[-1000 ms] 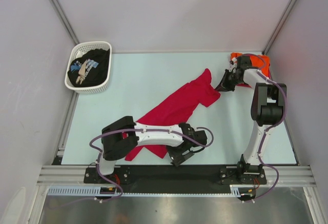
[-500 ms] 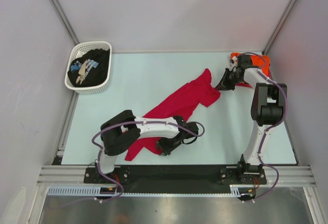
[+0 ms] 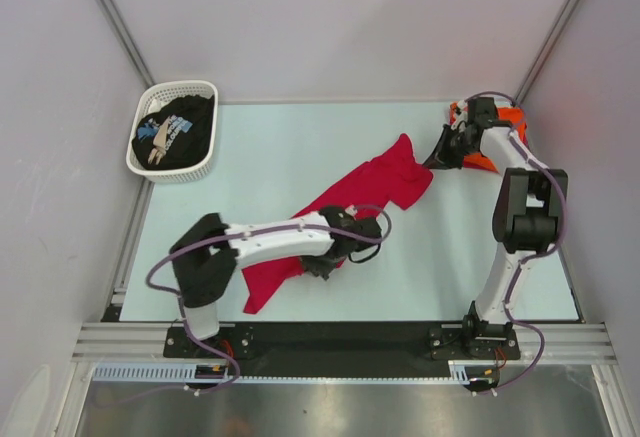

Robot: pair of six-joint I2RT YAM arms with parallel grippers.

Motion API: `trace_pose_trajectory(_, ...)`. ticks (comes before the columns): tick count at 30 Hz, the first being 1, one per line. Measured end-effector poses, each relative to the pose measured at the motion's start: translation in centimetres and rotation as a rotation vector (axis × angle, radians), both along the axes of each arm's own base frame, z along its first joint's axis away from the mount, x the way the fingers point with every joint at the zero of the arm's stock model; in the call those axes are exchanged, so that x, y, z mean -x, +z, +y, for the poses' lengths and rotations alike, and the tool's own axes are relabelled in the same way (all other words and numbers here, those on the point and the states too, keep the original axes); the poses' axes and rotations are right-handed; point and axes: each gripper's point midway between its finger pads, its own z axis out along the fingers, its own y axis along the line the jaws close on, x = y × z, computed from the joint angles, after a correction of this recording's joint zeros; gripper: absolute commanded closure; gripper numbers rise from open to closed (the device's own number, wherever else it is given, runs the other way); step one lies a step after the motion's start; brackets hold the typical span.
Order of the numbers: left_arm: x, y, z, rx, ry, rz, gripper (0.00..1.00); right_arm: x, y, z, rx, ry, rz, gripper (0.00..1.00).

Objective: Fold and stack the t-shirts
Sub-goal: Flatten out the tshirt

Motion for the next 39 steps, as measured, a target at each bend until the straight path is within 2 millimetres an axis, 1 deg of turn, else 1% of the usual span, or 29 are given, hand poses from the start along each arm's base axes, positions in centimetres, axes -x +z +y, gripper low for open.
trace_pose_trajectory(2, -1.9, 3.7, -0.2, 0.076, 0.064, -0.102, 1.00, 0.3, 2.4, -0.2, 0.014, -0.006, -0.043, 1.00)
trace_pose_trajectory(4, -4.1, 8.1, -0.3, 0.189, 0.141, -0.222, 1.00, 0.6, 6.2, -0.3, 0.030, -0.014, -0.117, 1.00)
trace_pose_trajectory(5, -5.0, 9.9, 0.0, 0.231, 0.176, -0.270, 1.00, 0.7, 8.6, -0.4, 0.039, -0.017, -0.163, 1.00)
trace_pose_trajectory(6, -6.4, 12.5, 0.6, 0.294, 0.234, -0.343, 1.00, 0.7, 11.2, -0.4, 0.049, -0.021, -0.219, 1.00)
trace_pose_trajectory(7, -7.4, 14.3, 1.4, 0.332, 0.277, -0.394, 1.00, 0.7, 13.9, -0.3, 0.057, -0.026, -0.281, 1.00)
trace_pose_trajectory(9, -9.7, 18.6, 4.1, 0.397, 0.388, -0.529, 1.00, 0.8, 19.5, -0.3, 0.072, -0.035, -0.414, 1.00)
trace_pose_trajectory(10, -10.7, 20.4, 5.5, 0.414, 0.439, -0.592, 1.00, 1.0, 22.3, -0.2, 0.077, -0.045, -0.479, 1.00)
trace_pose_trajectory(11, -11.4, 21.8, 6.6, 0.424, 0.475, -0.642, 1.00, 1.4, 24.5, -0.2, 0.081, -0.050, -0.529, 1.00)
trace_pose_trajectory(12, -12.2, 23.5, 7.8, 0.429, 0.511, -0.701, 1.00, 1.9, 27.0, -0.2, 0.088, -0.060, -0.582, 1.00)
trace_pose_trajectory(13, -12.8, 25.1, 8.7, 0.438, 0.537, -0.755, 1.00, 2.7, 30.0, -0.2, 0.095, -0.070, -0.651, 1.00)
trace_pose_trajectory(14, -13.3, 26.6, 9.4, 0.450, 0.555, -0.801, 1.00, 3.5, 32.4, -0.4, 0.103, -0.082, -0.708, 1.00)
trace_pose_trajectory(15, -13.5, 27.9, 10.0, 0.459, 0.567, -0.841, 1.00, 4.3, 34.2, -0.6, 0.110, -0.094, -0.750, 1.00)
trace_pose_trajectory(16, -13.6, 29.1, 10.6, 0.470, 0.575, -0.877, 1.00, 5.7, 36.3, -0.7, 0.122, -0.108, -0.800, 1.00)
trace_pose_trajectory(17, -13.4, 30.2, 11.1, 0.481, 0.579, -0.906, 1.00, 7.3, 37.8, -0.9, 0.133, -0.123, -0.834, 1.00)
trace_pose_trajectory(18, -13.0, 31.1, 11.8, 0.493, 0.584, -0.931, 1.00, 8.7, 38.8, -1.1, 0.140, -0.133, -0.855, 1.00)
trace_pose_trajectory(19, -12.4, 31.9, 12.5, 0.515, 0.590, -0.951, 1.00, 10.6, 39.9, -1.3, 0.153, -0.145, -0.886, 1.00)
trace_pose_trajectory(20, -11.6, 32.8, 13.4, 0.541, 0.595, -0.970, 1.00, 13.2, 41.0, -1.7, 0.171, -0.158, -0.913, 1.00)
trace_pose_trajectory(21, -10.8, 33.7, 14.2, 0.572, 0.600, -0.988, 1.00, 15.1, 41.7, -1.8, 0.181, -0.164, -0.932, 1.00)
trace_pose_trajectory(22, -9.8, 34.8, 15.1, 0.616, 0.609, -1.010, 1.00, 17.4, 42.4, -2.2, 0.198, -0.176, -0.956, 1.00)
trace_pose_trajectory(25, -5.8, 37.8, 18.6, 0.775, 0.623, -1.074, 1.00, 25.0, 44.6, -3.4, 0.246, -0.215, -1.043, 1.00)
trace_pose_trajectory(27, -3.0, 39.3, 20.8, 0.892, 0.615, -1.106, 1.00, 30.1, 46.1, -3.9, 0.261, -0.234, -1.116, 1.00)
trace_pose_trajectory(28, -1.8, 39.7, 21.6, 0.936, 0.605, -1.115, 1.00, 32.9, 46.8, -3.9, 0.257, -0.236, -1.160, 1.00)
trace_pose_trajectory(30, 1.2, 41.2, 23.6, 1.057, 0.571, -1.140, 1.00, 37.9, 48.2, -4.0, 0.241, -0.245, -1.255, 1.00)
trace_pose_trajectory(32, 3.4, 42.9, 24.7, 1.160, 0.526, -1.157, 1.00, 42.0, 49.2, -3.9, 0.219, -0.248, -1.348, 1.00)
trace_pose_trajectory(34, 4.9, 44.7, 25.3, 1.219, 0.488, -1.186, 1.00, 44.6, 49.5, -3.9, 0.206, -0.249, -1.401, 1.00)
trace_pose_trajectory(35, 5.6, 45.5, 25.5, 1.233, 0.467, -1.203, 1.00, 45.5, 49.4, -3.9, 0.202, -0.248, -1.413, 1.00)
trace_pose_trajectory(36, 5.9, 46.1, 25.7, 1.233, 0.456, -1.220, 1.00, 45.9, 49.2, -3.9, 0.199, -0.246, -1.415, 1.00)
trace_pose_trajectory(38, 6.1, 47.3, 25.9, 1.220, 0.449, -1.261, 1.00, 45.4, 48.3, -3.8, 0.204, -0.238, -1.380, 1.00)
trace_pose_trajectory(39, 5.8, 47.5, 25.9, 1.204, 0.452, -1.278, 1.00, 44.4, 47.6, -3.8, 0.209, -0.233, -1.345, 1.00)
